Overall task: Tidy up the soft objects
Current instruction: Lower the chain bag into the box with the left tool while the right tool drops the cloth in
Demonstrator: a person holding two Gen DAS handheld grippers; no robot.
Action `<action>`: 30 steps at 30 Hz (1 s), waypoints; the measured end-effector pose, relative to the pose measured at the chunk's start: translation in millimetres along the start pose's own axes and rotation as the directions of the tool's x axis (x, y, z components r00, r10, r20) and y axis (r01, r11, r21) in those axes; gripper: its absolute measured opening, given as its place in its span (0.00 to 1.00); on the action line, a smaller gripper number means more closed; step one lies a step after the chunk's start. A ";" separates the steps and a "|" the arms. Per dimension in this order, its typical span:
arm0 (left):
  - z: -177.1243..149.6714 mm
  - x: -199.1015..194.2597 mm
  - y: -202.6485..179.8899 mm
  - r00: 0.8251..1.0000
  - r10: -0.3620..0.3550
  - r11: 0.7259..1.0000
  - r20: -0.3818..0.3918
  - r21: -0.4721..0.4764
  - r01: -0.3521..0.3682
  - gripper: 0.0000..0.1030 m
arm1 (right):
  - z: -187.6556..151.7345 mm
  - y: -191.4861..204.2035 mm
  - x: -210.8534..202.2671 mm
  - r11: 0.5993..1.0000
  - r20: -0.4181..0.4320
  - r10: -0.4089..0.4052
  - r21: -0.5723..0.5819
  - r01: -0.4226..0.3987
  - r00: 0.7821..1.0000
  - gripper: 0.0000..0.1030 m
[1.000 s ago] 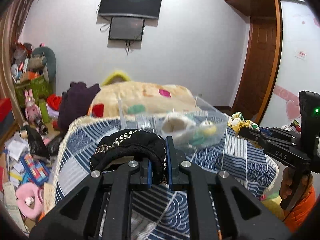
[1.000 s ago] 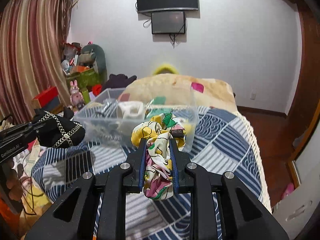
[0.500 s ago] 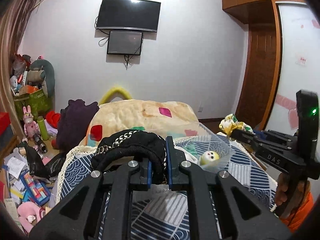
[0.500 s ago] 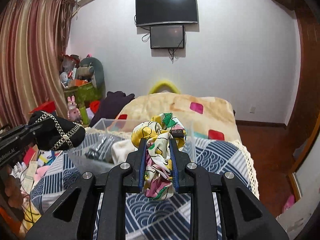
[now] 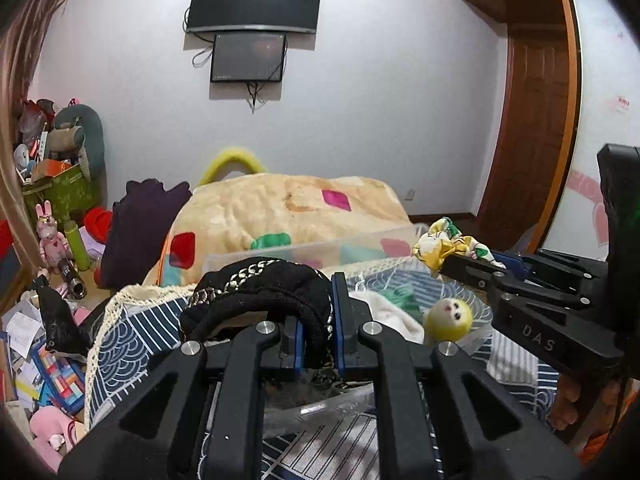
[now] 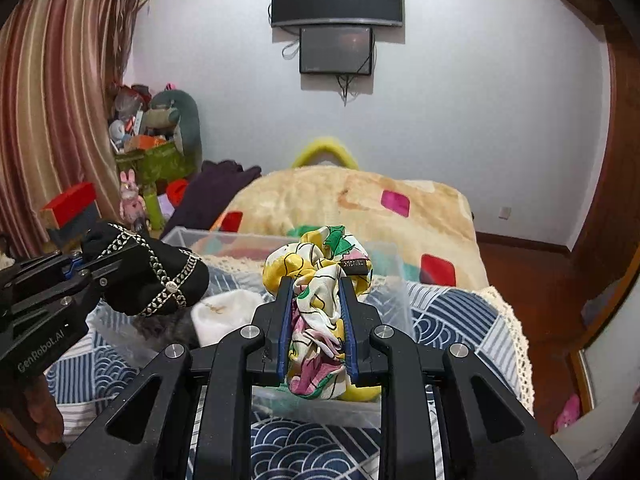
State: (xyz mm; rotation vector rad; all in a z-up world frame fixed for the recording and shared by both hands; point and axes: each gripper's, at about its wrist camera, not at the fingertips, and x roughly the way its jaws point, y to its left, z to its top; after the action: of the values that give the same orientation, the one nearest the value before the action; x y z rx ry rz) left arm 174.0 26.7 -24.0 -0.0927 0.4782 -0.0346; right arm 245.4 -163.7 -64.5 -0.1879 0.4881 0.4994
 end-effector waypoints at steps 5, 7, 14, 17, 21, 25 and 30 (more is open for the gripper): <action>-7.8 12.8 4.2 0.998 -0.020 1.000 -0.065 -0.010 0.020 0.11 | -8.7 -1.5 19.2 1.000 -0.064 -0.011 0.005 0.011 0.998 0.19; -9.8 14.6 6.1 0.996 -0.027 1.000 -0.084 -0.015 0.026 0.11 | -12.0 -2.2 23.7 1.000 -0.085 -0.015 0.004 0.015 0.996 0.19; -16.8 16.9 10.8 0.987 -0.063 0.997 -0.151 -0.046 0.057 0.23 | -14.7 -6.0 28.7 1.000 -0.129 0.000 0.006 0.001 0.992 0.23; -20.3 13.7 12.6 0.984 -0.072 0.996 -0.161 -0.061 0.063 0.37 | -15.1 -7.9 27.0 1.000 -0.140 0.014 0.015 -0.012 0.990 0.33; -22.7 6.2 14.9 0.985 -0.081 0.995 -0.154 -0.070 0.071 0.42 | -15.1 -7.4 21.6 1.000 -0.138 0.021 0.019 -0.018 0.990 0.40; -24.5 -3.6 18.0 0.985 -0.085 0.995 -0.151 -0.073 0.075 0.45 | -18.2 -4.7 11.3 1.000 -0.121 0.022 0.016 -0.020 0.992 0.44; -24.5 -20.8 22.2 0.988 -0.084 0.994 -0.128 -0.083 0.073 0.52 | -18.3 -3.7 -4.9 1.000 -0.089 0.016 0.001 -0.016 0.996 0.51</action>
State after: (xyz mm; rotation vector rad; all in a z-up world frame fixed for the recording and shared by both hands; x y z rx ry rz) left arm 144.5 48.0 -38.3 -0.1869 0.6073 -0.0999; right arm 236.1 -174.2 -77.8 -0.2065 0.5766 0.5082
